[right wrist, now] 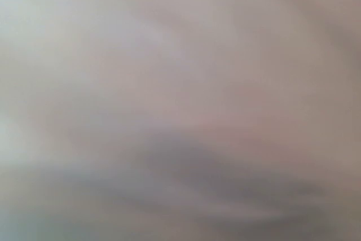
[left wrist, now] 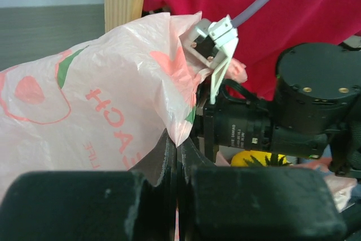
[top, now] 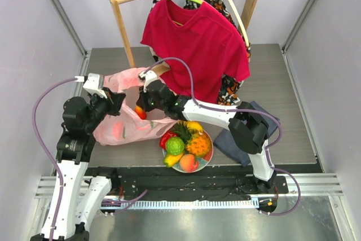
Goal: Place the fruits into the plastic bag
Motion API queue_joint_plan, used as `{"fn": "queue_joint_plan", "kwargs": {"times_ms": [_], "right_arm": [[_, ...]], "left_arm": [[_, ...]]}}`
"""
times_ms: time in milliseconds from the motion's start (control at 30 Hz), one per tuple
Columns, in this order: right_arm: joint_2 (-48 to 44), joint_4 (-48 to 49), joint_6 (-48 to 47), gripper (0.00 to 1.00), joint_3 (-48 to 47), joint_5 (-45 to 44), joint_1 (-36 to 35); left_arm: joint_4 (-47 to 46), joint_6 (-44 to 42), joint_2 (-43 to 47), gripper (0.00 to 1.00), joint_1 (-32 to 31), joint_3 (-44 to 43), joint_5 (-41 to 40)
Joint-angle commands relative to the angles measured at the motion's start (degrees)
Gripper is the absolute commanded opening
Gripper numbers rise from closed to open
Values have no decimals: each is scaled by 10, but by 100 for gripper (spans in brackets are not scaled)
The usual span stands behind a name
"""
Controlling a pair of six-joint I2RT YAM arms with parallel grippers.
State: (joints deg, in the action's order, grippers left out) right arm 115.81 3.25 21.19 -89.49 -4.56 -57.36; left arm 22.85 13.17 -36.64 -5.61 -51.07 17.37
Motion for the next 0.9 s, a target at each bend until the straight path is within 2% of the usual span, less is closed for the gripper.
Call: {"fn": "queue_joint_plan", "kwargs": {"times_ms": [0,267,333,367,533,567,667,867], "right_arm": [[-24,16,6,1,-26,34,-2],[13,33,47,3,-60,111,-7],[17,36,48,11,-61,121,-8],[16,36,47,21,-61,129,-8],[-7,55,32,54,-42,135,-8],[-9,59,28,64,-38,136,-9],[-19,64,25,72,-27,133,-8],[-64,76,18,73,16,110,-8]], "left_arm": [[3,-5,-26,0,0,-10,-13],[13,-3,-45,0,0,-15,3],[16,-3,-50,0,0,-15,4],[19,-4,-51,0,0,-16,3],[23,-4,-56,0,0,-18,0],[25,-4,-57,0,0,-18,-3],[25,-4,-55,0,0,-18,-5],[30,-5,-53,0,0,-18,-25]]}}
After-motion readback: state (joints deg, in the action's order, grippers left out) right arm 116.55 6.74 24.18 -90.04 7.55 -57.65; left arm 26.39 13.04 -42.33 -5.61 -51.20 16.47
